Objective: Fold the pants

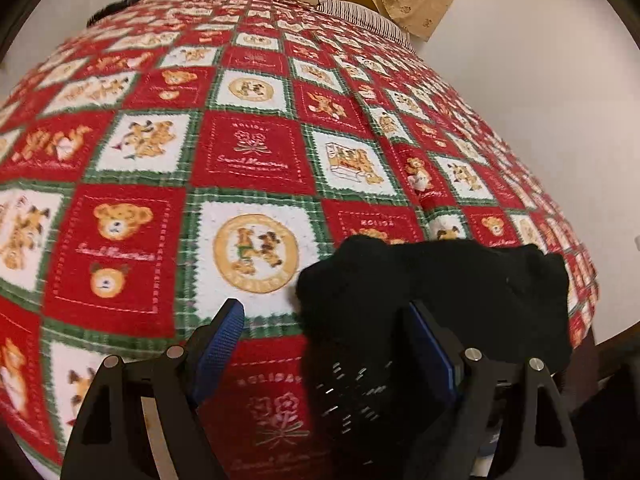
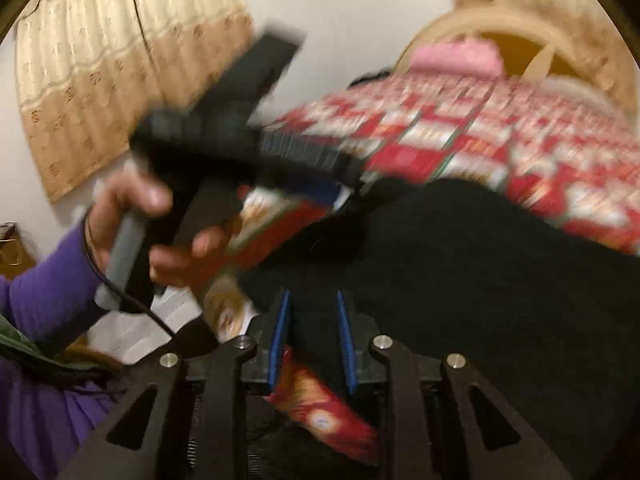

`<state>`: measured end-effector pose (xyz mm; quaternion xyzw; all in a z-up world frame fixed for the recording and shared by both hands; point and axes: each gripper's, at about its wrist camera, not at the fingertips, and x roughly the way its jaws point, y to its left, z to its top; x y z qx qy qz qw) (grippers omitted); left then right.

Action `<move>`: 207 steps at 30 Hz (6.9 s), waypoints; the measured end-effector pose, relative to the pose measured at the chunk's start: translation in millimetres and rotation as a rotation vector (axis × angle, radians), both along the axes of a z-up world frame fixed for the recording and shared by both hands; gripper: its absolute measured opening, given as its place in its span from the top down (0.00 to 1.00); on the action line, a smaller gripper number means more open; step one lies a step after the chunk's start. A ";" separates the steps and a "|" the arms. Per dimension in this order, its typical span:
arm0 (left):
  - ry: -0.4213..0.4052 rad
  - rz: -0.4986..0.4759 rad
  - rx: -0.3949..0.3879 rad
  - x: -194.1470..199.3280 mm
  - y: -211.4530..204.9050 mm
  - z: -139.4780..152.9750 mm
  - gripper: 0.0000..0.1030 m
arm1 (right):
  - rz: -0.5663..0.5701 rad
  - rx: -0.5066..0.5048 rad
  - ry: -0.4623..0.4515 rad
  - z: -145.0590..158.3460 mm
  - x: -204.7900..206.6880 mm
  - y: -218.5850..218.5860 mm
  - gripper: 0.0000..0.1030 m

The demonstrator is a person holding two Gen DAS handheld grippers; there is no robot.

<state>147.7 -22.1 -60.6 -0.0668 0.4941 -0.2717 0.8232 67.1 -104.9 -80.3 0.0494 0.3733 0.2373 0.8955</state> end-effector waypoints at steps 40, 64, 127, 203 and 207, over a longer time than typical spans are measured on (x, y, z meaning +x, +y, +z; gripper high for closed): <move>0.129 -0.008 -0.168 17.3 -6.1 -0.7 0.62 | -0.010 0.046 -0.008 -4.3 -16.1 1.2 0.75; -0.392 -0.037 0.156 -41.9 -53.8 46.8 0.85 | -0.574 -0.216 -0.184 75.5 -78.2 -149.9 0.40; -0.223 0.191 0.173 -72.7 -18.5 -11.1 0.23 | -0.667 -0.144 -0.006 19.0 -77.8 -144.6 0.39; -0.431 0.147 0.257 -80.7 -31.6 56.6 0.89 | -0.599 -0.255 -0.209 85.0 -53.2 -91.9 0.70; -0.439 0.172 0.246 -74.6 -22.3 63.7 0.89 | -0.573 -0.268 -0.227 92.3 -46.1 -84.9 0.70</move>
